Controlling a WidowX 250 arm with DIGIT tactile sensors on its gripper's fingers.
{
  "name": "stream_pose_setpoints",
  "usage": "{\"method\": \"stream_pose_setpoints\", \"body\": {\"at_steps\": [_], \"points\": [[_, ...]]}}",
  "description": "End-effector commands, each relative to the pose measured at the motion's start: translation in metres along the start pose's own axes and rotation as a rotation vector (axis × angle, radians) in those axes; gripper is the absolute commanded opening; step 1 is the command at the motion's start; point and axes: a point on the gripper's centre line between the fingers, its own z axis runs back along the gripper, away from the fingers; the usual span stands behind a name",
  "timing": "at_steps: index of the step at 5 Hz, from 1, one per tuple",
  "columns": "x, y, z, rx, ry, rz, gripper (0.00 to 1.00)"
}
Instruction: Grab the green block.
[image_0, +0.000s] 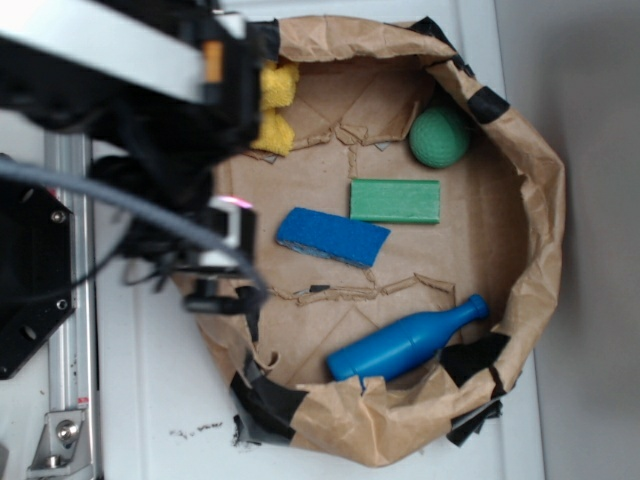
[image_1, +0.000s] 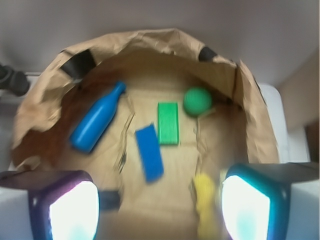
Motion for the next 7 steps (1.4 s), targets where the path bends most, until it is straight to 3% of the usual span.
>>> {"method": "stream_pose_setpoints", "body": {"at_steps": [1,2,3,4,5,6,7], "points": [[0.035,0.0,-0.096,0.044,0.134,0.026,1.0],[0.047,0.01,-0.151,0.019,0.215,0.116,1.0],[0.057,0.026,-0.192,-0.042,0.275,0.262,1.0],[0.059,0.023,-0.201,-0.006,0.328,0.276,0.0],[0.056,0.016,-0.177,0.005,0.287,0.251,0.0],[0.051,0.016,-0.123,0.011,0.24,0.216,0.0],[0.04,0.016,-0.067,0.024,0.148,0.158,0.0]]}}
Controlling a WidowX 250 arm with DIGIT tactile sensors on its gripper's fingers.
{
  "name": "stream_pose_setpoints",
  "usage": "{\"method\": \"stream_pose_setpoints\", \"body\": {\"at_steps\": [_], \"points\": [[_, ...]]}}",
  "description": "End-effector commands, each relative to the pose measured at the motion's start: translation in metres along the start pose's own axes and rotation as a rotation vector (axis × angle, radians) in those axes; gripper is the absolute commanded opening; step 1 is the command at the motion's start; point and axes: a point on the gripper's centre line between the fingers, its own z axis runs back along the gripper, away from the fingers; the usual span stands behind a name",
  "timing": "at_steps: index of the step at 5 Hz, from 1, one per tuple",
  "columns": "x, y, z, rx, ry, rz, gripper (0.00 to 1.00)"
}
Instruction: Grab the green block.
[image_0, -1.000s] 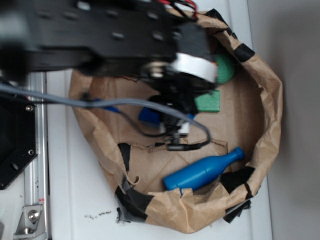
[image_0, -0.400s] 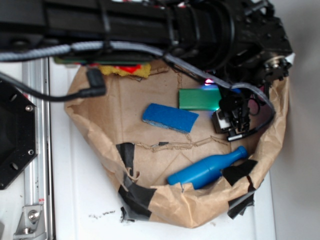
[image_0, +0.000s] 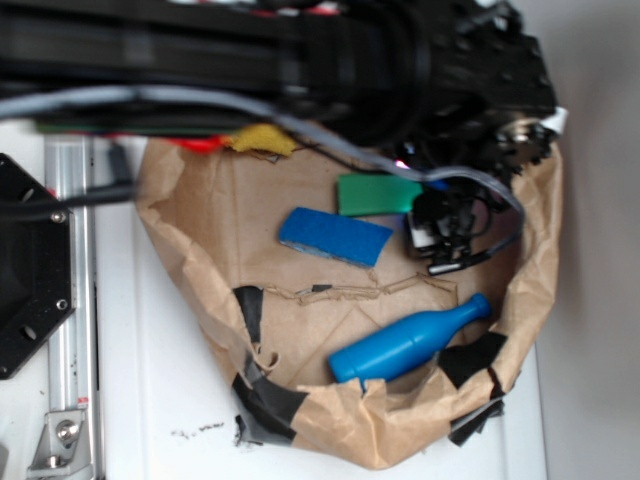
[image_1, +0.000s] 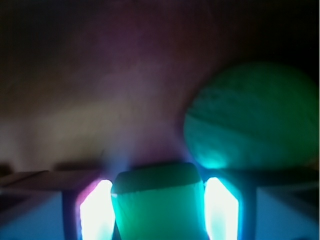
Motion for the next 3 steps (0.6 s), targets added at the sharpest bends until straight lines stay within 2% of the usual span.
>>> {"method": "stream_pose_setpoints", "body": {"at_steps": [1,2,3], "points": [[-0.042,0.0,0.104,0.03,-0.224,-0.115,0.0],[-0.086,-0.012,0.147,0.011,-0.21,-0.061,0.0],[-0.093,-0.015,0.151,0.028,-0.19,0.023,0.0]]}}
